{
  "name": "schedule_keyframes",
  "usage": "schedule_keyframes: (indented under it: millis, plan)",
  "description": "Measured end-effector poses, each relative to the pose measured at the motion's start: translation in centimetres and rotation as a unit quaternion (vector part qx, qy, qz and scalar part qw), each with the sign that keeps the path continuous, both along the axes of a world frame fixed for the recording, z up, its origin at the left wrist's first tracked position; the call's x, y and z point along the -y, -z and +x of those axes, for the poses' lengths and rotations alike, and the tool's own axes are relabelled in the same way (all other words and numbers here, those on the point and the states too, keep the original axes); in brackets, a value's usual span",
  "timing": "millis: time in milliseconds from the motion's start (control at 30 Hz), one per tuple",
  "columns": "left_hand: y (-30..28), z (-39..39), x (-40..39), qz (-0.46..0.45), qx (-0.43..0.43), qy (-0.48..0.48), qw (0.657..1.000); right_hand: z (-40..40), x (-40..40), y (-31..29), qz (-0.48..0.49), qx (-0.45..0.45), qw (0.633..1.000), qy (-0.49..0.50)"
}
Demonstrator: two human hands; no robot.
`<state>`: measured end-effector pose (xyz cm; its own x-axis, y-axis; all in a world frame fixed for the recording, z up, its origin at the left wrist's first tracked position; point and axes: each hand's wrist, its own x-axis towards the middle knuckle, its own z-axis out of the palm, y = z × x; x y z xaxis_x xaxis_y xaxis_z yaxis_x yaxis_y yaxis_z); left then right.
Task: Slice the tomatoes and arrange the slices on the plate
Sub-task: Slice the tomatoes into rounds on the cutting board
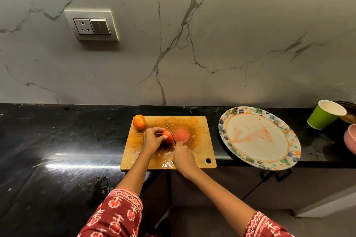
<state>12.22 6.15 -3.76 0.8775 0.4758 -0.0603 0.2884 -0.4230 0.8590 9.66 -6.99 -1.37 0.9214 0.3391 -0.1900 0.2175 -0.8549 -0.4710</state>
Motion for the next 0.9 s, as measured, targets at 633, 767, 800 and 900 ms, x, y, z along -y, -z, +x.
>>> schedule_keyframes:
  millis: [633,767,800,900]
  plan:
    - [0.2,-0.3,-0.4,0.026,0.019,0.038,0.999,2.2,-0.6,0.6,0.006,-0.023,0.999,-0.029]
    - [0.4,-0.3,-0.5,0.026,0.014,0.037,0.999,1.6,-0.3,1.5,0.007,-0.006,1.0,-0.028]
    - [0.4,-0.3,-0.4,0.024,0.015,0.035,0.999,1.6,-0.3,1.4,0.007,-0.007,1.0,-0.026]
    - [0.5,0.0,-0.7,0.022,0.011,0.033,0.999,1.8,-0.6,0.8,0.007,-0.011,1.0,-0.025]
